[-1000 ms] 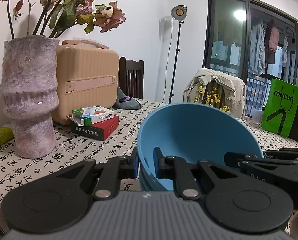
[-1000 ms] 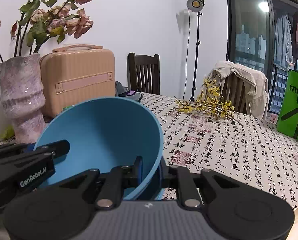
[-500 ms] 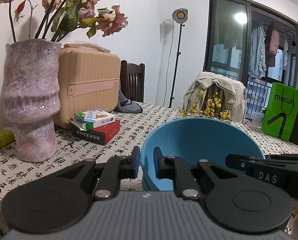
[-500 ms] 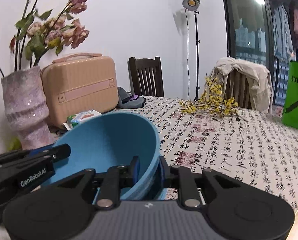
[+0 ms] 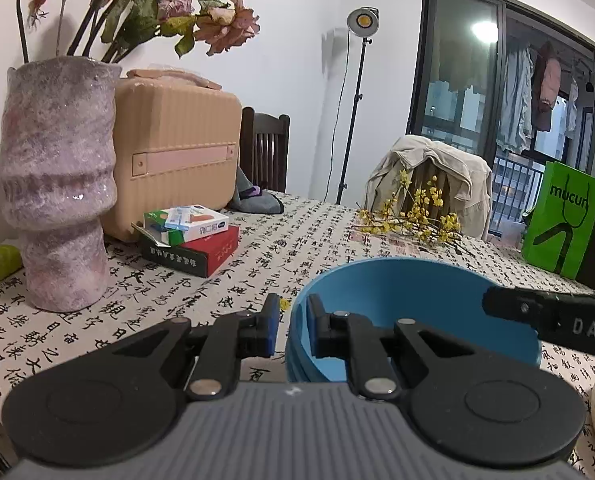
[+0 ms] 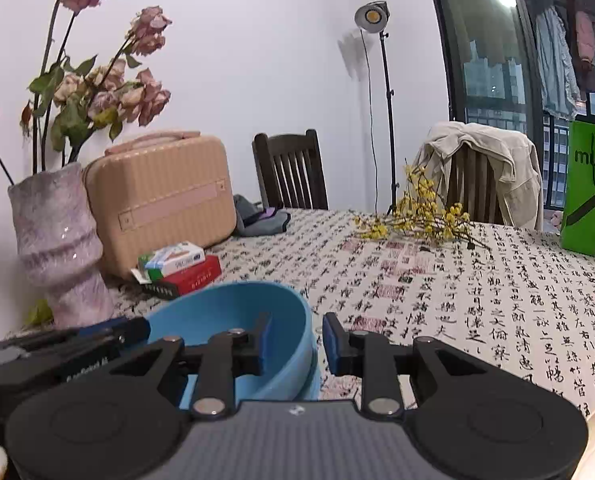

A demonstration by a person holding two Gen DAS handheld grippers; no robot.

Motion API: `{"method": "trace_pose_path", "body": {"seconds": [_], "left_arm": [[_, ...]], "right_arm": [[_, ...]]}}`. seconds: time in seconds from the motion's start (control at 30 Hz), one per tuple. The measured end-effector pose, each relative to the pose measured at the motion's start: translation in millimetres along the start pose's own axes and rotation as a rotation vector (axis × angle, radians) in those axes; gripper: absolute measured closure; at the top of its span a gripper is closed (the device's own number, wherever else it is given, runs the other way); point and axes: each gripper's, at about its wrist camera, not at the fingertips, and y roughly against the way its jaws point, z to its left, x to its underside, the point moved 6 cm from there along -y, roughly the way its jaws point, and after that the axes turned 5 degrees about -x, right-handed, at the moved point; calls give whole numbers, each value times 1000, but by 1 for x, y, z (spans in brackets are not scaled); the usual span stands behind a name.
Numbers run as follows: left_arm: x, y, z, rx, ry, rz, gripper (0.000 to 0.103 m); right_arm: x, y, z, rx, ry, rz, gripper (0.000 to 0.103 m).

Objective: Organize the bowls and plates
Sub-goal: 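Lower the blue bowl with both tools onto the other blue bowls, then open both tools to release the blue bowl rim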

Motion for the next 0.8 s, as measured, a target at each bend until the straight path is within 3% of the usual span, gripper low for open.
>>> {"method": "trace_pose_path", "body": {"seconds": [0.03, 0.17, 0.53, 0.6, 0.63, 0.7, 0.77, 0.8], "left_arm": [[0, -1, -1, 9, 3, 6, 89], [0, -1, -3, 17, 6, 4, 89], [-4, -2, -4, 24, 23, 10, 89], [-5, 0, -3, 26, 28, 3, 83], [-6, 2, -3, 21, 28, -5, 72], [-9, 8, -2, 16, 26, -27, 59], [-12, 14, -2, 19, 21, -50, 55], [-14, 18, -3, 26, 21, -63, 47]], "right_arm": [[2, 0, 0, -7, -2, 5, 89], [5, -2, -1, 2, -11, 10, 90], [6, -6, -4, -15, -45, 28, 87], [6, -3, -6, -22, -56, 18, 87], [5, -1, -7, -20, -53, 10, 84], [5, 4, -9, -13, -51, -8, 67], [4, 12, -11, -13, -51, -36, 40], [3, 17, -12, -13, -48, -51, 37]]}}
